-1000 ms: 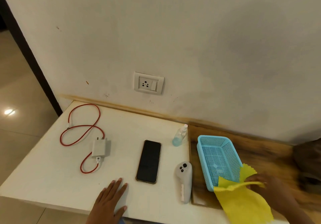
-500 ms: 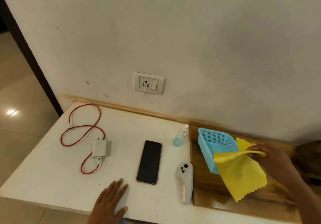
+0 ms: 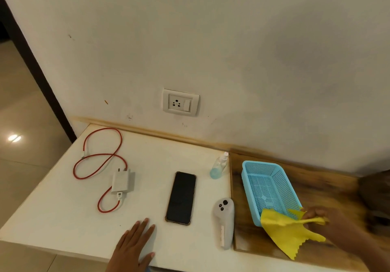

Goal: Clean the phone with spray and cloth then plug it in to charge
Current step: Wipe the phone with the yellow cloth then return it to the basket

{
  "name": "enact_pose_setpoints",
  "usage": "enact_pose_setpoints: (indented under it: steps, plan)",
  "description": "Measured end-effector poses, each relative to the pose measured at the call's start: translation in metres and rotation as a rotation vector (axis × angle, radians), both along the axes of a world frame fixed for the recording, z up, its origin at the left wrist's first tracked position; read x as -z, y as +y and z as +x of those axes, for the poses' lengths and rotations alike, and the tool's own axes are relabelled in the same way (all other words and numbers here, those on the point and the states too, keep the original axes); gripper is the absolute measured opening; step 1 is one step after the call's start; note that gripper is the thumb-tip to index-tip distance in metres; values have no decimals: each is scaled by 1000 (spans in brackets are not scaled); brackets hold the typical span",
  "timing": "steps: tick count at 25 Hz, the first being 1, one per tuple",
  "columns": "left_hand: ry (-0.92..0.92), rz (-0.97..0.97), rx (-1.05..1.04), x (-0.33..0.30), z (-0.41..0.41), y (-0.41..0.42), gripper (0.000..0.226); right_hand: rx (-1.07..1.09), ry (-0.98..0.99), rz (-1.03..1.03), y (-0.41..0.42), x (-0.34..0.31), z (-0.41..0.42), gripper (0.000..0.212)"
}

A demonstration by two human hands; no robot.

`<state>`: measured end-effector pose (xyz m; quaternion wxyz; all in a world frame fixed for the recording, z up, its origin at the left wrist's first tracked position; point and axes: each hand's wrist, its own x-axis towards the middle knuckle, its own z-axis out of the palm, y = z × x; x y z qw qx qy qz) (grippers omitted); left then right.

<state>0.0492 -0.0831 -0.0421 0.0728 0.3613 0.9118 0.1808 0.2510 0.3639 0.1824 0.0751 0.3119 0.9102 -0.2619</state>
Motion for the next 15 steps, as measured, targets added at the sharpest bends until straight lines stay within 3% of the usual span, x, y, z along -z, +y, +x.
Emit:
enact_pose_setpoints:
  steps: [1,5,10,13,15]
  plan:
    - [-1,2,3,0,-1,0,65,-24,4,42,-6,-6,-4,26]
    - [5,5,8,0,0,1,65,-98,92,173,-22,-14,-7,44]
    - [7,22,4,0,0,0,65,-111,100,131,-38,-18,-3,54]
    - [24,30,12,0,-1,1,65,-119,242,271,-49,-15,1,47]
    - [29,9,8,-1,-1,0,65,-210,237,399,-68,-7,6,40]
